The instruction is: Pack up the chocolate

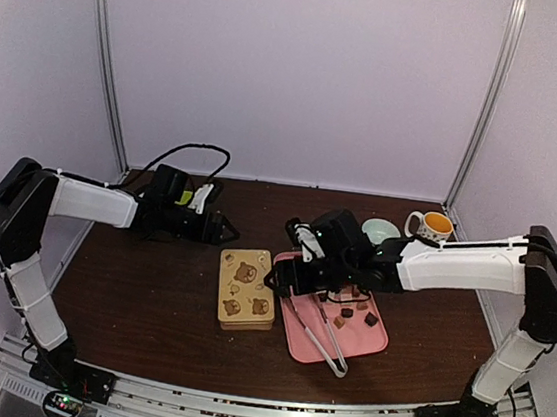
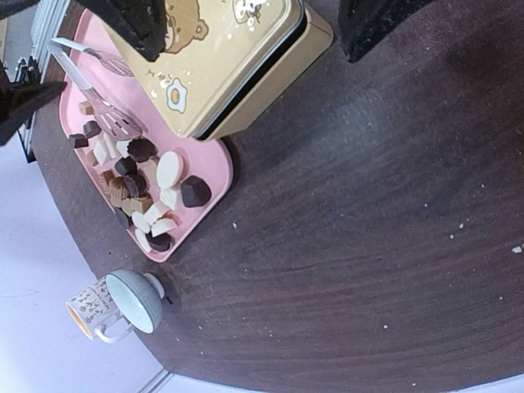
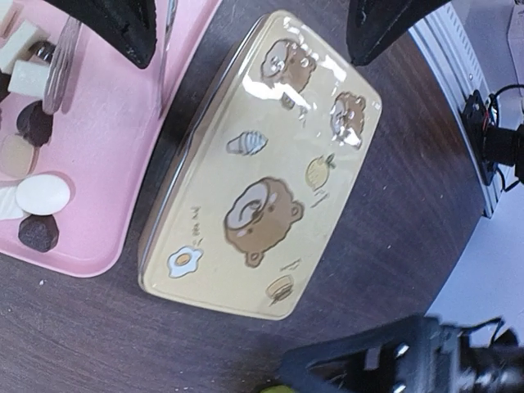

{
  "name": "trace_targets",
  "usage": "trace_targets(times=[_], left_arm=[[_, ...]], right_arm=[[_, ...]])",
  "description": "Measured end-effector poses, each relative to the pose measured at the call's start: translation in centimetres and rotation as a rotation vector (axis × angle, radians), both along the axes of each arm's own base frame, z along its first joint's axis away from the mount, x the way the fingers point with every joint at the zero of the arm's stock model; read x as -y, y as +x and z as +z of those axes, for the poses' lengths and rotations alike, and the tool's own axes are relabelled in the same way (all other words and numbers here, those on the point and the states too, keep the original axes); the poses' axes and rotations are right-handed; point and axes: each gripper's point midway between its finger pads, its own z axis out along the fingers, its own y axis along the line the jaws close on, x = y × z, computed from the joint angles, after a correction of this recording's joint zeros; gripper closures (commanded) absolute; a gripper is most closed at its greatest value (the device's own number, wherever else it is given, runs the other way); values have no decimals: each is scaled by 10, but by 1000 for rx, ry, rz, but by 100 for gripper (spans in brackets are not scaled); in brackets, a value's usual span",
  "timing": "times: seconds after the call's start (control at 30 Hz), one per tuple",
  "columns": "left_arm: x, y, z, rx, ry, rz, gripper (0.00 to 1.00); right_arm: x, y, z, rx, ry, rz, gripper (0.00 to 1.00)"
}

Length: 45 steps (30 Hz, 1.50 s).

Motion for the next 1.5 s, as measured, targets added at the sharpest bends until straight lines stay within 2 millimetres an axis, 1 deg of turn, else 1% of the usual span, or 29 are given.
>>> trace_targets(times=[0.03,0.1,0.13,0.23,0.3,0.37,0.5,0.57,0.7,0.77,0.8,0.87,1.0,1.33,1.43,1.5], left_arm=[[1,3,2,2,-2,-8,26],[4,12,5,9,-8,-25,26],[6,18,5,11,-8,-33,26],[11,28,1,0,-7,-60,26],[16,32,-4,-14,-7,-82,26],[20,37,-10,-33,-12,-100,27],[27,44,-22,-88,-31,-128,28],[26,49,-29,-120,-46,-129,28],[26,57,-40,-185,-64,-120,29],[27,61,-45,-211,-74,-118,30],[28,61,-48,-225,-81,-118,31],[30,59,-53,-258,-94,-123,31],[32,54,-60,-305,-112,-133,31],[35,44,-62,-358,-143,-157,32],[33,34,-71,-384,-155,-165,33],[34,31,-72,-383,-169,-175,33]], right_arm=[[1,-9,2,12,-5,11,20],[2,-28,1,23,-25,33,19],[7,-37,-6,24,-55,37,18],[6,-61,-20,19,-112,70,17],[7,-71,-28,20,-154,79,16],[8,-76,-32,27,-178,79,16],[8,-75,-43,35,-223,62,15],[8,-74,-47,35,-236,54,15],[7,-72,-50,37,-249,40,14],[3,-71,-49,39,-247,37,11],[1,-70,-49,41,-247,36,8],[-3,-68,-50,42,-248,34,5],[-5,-67,-54,45,-264,31,2],[-13,-56,-63,60,-321,17,0],[-14,-53,-63,71,-337,16,1],[-14,-50,-64,75,-346,12,1]])
